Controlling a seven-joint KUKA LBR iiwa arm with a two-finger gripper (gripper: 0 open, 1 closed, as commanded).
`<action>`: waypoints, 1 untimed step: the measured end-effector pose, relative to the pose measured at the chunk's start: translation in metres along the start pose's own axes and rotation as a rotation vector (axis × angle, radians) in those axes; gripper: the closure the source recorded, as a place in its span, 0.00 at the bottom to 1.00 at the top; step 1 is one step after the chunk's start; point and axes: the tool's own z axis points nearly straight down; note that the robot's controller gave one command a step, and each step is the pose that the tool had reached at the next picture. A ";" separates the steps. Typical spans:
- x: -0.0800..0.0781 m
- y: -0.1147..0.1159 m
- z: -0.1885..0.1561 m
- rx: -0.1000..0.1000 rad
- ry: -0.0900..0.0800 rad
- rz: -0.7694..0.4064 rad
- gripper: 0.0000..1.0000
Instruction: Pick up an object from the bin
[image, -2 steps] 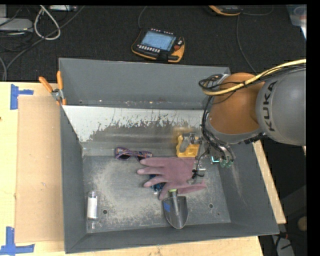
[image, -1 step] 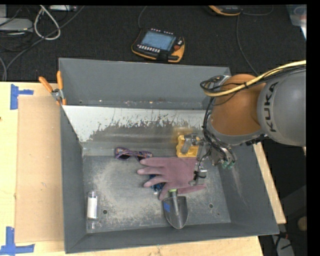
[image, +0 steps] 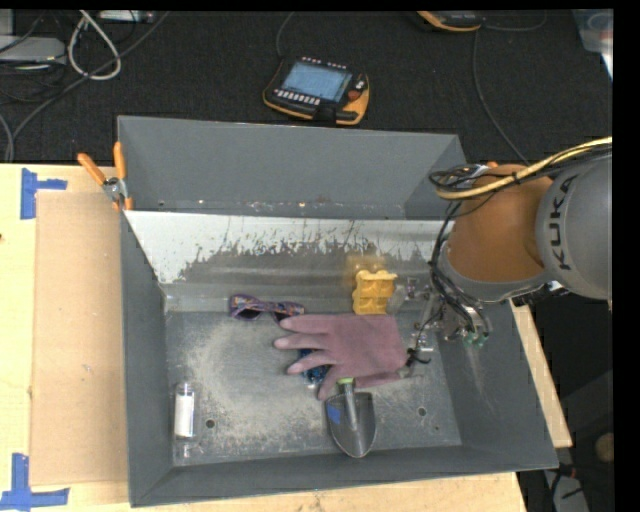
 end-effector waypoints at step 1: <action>0.005 -0.014 0.011 -0.001 -0.002 -0.034 0.00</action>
Offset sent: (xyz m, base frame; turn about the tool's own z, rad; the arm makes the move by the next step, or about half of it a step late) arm -0.0043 -0.0141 -0.0489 0.0238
